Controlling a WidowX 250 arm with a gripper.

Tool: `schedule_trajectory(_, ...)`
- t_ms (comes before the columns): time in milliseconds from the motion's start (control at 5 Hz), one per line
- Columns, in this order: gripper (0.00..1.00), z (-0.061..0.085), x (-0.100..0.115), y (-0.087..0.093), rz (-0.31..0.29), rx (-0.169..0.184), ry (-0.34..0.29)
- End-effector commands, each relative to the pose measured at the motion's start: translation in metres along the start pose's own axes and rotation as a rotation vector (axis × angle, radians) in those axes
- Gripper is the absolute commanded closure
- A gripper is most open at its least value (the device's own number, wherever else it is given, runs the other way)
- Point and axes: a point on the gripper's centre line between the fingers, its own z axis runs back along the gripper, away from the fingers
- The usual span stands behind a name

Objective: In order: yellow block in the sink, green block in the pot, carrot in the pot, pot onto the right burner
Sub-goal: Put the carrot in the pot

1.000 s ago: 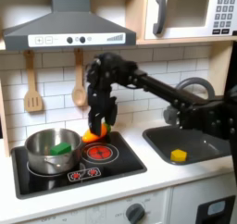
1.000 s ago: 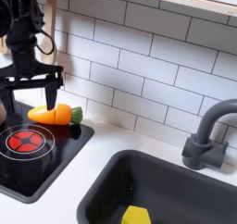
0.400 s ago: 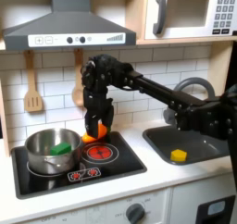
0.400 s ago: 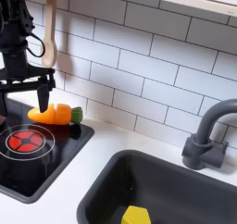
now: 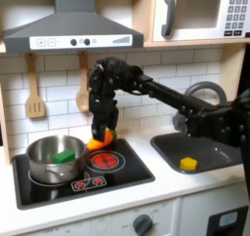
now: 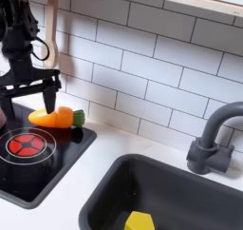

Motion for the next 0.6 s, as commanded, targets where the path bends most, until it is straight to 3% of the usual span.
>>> schedule_trajectory(0, 0.00, 0.0048, 0.0061, -0.0213, 0.037, -0.012, -0.047)
schedule_trajectory(200, 0.00, 0.0073, 0.0043, -0.0252, 0.095, 0.032, -0.040)
schedule_trajectory(400, 0.00, -0.0015, 0.0002, -0.0228, 0.196, 0.099, -0.004)
